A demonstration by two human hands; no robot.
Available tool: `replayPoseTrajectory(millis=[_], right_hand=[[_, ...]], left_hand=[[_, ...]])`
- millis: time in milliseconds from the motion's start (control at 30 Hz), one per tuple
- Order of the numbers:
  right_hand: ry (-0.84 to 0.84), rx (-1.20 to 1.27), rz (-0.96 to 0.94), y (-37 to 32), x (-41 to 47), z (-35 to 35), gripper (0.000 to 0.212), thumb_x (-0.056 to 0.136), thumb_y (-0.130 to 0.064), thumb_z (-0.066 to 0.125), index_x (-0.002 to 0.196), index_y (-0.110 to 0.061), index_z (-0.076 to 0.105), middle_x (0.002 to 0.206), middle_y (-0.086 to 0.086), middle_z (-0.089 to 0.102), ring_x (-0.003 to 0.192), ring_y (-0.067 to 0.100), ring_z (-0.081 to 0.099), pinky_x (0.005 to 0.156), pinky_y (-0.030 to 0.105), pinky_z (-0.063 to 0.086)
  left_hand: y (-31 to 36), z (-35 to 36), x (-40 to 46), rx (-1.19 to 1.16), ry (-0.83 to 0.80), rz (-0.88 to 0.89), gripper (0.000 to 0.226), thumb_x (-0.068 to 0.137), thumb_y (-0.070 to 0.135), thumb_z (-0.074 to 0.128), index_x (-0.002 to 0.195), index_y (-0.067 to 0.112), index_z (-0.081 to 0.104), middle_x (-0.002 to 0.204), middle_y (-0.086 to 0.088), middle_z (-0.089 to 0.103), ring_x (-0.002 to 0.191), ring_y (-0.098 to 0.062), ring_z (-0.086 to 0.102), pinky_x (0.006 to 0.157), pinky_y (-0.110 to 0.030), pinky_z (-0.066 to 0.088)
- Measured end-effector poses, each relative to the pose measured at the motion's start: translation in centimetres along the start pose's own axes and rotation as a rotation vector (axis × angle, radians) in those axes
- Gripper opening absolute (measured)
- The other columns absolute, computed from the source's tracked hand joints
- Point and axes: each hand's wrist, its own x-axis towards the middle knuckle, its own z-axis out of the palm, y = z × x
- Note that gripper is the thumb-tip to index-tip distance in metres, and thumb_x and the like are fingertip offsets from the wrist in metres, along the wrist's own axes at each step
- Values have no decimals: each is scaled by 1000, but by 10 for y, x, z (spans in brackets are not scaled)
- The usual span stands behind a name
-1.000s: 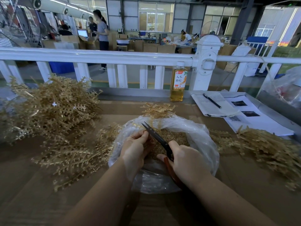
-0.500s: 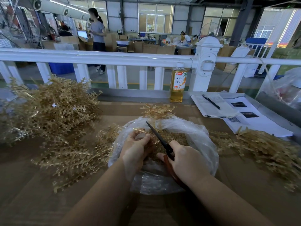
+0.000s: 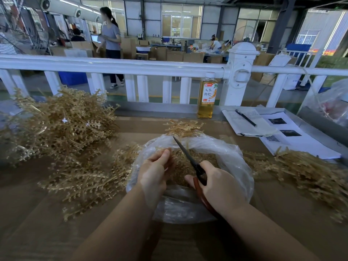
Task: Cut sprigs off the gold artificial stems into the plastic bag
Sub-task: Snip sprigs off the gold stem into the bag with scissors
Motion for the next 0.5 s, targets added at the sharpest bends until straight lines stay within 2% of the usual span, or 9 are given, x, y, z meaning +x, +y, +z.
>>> replayPoseTrajectory(millis=[100, 233, 400, 500], right_hand=[[-4, 53, 13, -1, -1, -3, 36, 88, -59, 52, 104, -26, 53, 84, -6, 61, 82, 13, 59, 71, 28, 48], [-9, 82, -16, -5, -2, -5, 35, 89, -59, 51, 102, -27, 52, 91, -6, 58, 89, 13, 54, 72, 26, 39], [-16, 100, -61, -9, 1, -6, 34, 89, -59, 51, 100, -27, 52, 89, -7, 58, 88, 12, 53, 70, 24, 37], [-42, 64, -67, -6, 1, -5, 34, 88, -61, 48, 99, -29, 48, 90, -7, 56, 90, 12, 51, 72, 26, 38]], left_hand=[[0, -2, 0, -22, -7, 16, 22, 89, 2, 59, 70, 13, 52, 62, 2, 64, 60, -9, 62, 56, -22, 55], [2, -2, 0, -25, -13, -8, 12, 88, 5, 61, 79, 12, 57, 59, 5, 64, 65, -11, 61, 63, -25, 51], [4, -1, -2, -14, -19, -44, 8, 88, 8, 61, 82, 12, 63, 60, 4, 67, 56, -9, 63, 46, -19, 50], [4, -1, -2, -14, -38, -41, 17, 89, 9, 60, 73, 14, 60, 63, 2, 67, 51, -7, 64, 45, -18, 49]])
